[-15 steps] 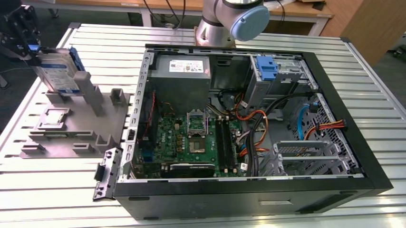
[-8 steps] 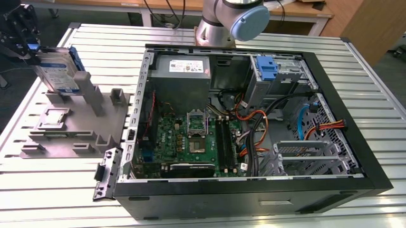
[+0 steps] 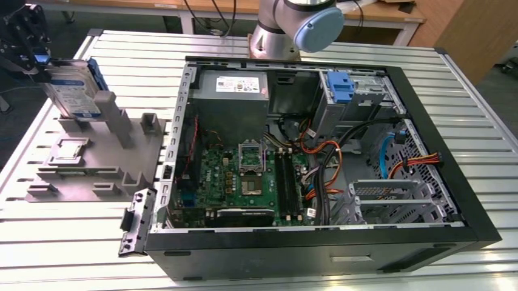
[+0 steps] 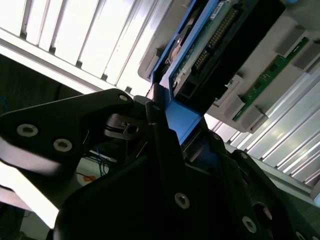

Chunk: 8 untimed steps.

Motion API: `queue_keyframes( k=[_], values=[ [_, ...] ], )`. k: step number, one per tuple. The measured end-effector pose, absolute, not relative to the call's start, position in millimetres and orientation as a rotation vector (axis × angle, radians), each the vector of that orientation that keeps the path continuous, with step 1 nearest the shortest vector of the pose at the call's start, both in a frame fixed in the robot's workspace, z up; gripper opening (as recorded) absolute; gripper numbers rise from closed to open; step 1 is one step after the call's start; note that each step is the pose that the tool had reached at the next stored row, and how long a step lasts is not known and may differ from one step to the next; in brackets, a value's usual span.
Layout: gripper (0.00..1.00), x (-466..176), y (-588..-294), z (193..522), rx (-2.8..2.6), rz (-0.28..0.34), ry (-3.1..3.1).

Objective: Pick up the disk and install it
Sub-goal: 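Pick up the disk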

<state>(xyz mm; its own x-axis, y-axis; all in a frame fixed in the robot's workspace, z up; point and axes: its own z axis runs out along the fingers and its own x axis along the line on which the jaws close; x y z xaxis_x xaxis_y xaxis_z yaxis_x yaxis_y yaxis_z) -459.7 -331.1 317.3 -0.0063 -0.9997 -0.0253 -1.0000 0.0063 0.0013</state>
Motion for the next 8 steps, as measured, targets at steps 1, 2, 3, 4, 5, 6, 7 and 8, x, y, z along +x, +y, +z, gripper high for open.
queue_keyframes(
  k=[1,2,3,4,5,6,7,8],
  values=[
    [0.36,-459.7,-331.1,318.0,-2.203,0.029,2.216],
    [0.36,-459.7,-331.1,318.7,-2.203,0.029,2.216],
    [0.36,-459.7,-331.1,319.3,-2.202,0.029,2.216],
    [0.36,-459.7,-331.1,320.0,-2.202,0.029,2.216],
    [0.36,-459.7,-331.1,320.8,-2.202,0.029,2.216],
    [0.36,-459.7,-331.1,321.6,-2.202,0.029,2.216],
    [0.36,-459.7,-331.1,322.3,-2.202,0.029,2.216],
    [0.36,-459.7,-331.1,322.9,-2.202,0.029,2.216]
  ],
)
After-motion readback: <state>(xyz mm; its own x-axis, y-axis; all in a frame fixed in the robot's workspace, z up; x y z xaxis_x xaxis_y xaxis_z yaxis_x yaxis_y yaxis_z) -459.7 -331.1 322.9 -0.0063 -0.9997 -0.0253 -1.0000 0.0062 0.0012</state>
